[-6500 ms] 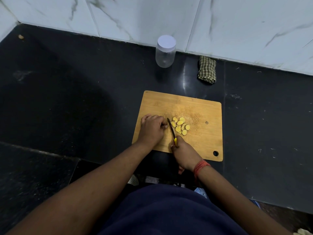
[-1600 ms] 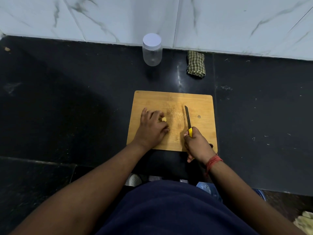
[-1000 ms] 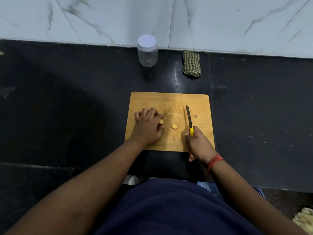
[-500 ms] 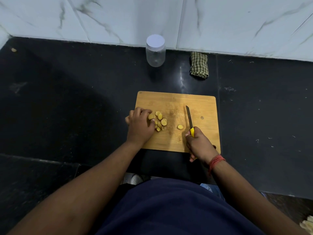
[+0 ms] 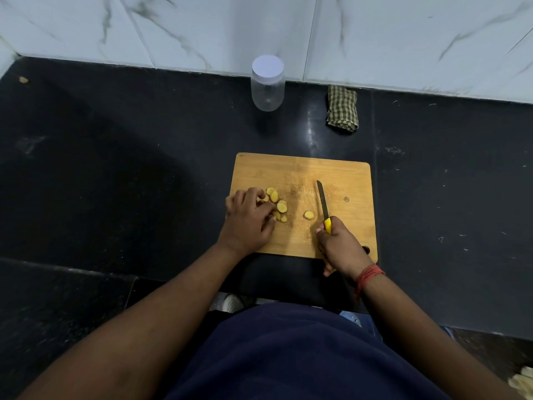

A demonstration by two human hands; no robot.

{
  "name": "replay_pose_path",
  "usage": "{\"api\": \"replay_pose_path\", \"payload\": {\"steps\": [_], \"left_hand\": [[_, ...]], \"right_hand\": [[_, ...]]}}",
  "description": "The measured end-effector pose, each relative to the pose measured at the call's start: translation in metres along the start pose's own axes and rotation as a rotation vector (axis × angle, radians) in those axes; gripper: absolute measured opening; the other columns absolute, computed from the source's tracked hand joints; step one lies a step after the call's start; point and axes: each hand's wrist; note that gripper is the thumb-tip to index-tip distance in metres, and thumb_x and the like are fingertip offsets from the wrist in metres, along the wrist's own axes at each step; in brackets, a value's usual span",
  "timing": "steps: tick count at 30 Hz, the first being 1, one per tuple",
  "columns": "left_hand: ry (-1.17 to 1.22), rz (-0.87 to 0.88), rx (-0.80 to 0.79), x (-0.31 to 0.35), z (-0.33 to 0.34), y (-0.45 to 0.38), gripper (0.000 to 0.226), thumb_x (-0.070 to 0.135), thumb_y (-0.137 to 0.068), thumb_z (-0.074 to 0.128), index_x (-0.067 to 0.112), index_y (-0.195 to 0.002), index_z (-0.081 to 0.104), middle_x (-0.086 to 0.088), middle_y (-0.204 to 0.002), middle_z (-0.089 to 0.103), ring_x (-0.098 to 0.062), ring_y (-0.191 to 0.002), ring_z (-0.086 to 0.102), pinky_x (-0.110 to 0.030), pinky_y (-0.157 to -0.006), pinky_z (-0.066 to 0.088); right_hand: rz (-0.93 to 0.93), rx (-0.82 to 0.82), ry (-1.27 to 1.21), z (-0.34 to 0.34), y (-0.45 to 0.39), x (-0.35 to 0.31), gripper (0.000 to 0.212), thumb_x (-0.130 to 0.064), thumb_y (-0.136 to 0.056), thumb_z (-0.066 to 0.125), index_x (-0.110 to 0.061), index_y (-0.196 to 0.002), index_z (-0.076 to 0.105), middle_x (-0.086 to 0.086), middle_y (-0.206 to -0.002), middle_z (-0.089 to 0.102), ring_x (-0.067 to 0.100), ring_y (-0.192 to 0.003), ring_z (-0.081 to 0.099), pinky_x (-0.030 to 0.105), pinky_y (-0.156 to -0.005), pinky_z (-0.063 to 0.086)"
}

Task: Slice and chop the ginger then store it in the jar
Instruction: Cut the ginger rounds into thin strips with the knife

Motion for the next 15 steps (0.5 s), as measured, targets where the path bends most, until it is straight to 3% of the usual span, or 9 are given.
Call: {"api": "replay_pose_path", "payload": {"steps": [7,12,15], "left_hand": [[0.06,-0.063,-0.003,0.006,0.0,-0.008,0.014,0.038,-0.084,0.063,0.025,-0.088,0.066,0.006,-0.109,0.052,-0.017,-0.107,0.044,-0.042,-0.095,0.033],[0.193,-0.078,0.034,0.017,-0.004,-0.014,0.008,0.029,-0.088,0.063,0.022,-0.086,0.059,0.013,-0.087,0.056,-0.012,-0.091,0.051,-0.037,-0.09,0.031],[0.295,-0.044,-0.006,0.034,-0.003,-0.022,0.006,0.027,-0.09,0.063,0.023,-0.094,0.061,0.017,-0.088,0.056,-0.009,-0.092,0.051,-0.036,-0.093,0.031]], "right_hand": [[-0.004,0.003,-0.003,-0.002,0.0,-0.003,0.008,-0.026,-0.103,0.04,-0.02,-0.097,0.042,0.007,-0.061,0.05,0.021,-0.036,0.047,0.035,-0.044,0.05],[0.014,0.008,-0.011,-0.005,0.0,-0.001,0.011,-0.027,-0.103,0.04,-0.017,-0.098,0.041,0.007,-0.06,0.049,0.022,-0.036,0.047,0.037,-0.045,0.052],[0.021,0.025,-0.024,-0.009,0.0,0.001,0.011,-0.026,-0.103,0.04,-0.016,-0.098,0.041,0.007,-0.06,0.049,0.021,-0.035,0.046,0.036,-0.044,0.051]]}}
Point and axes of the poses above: each hand's wrist, its own y-axis away from the middle knuckle, its own z-axis out of the palm, x = y × z
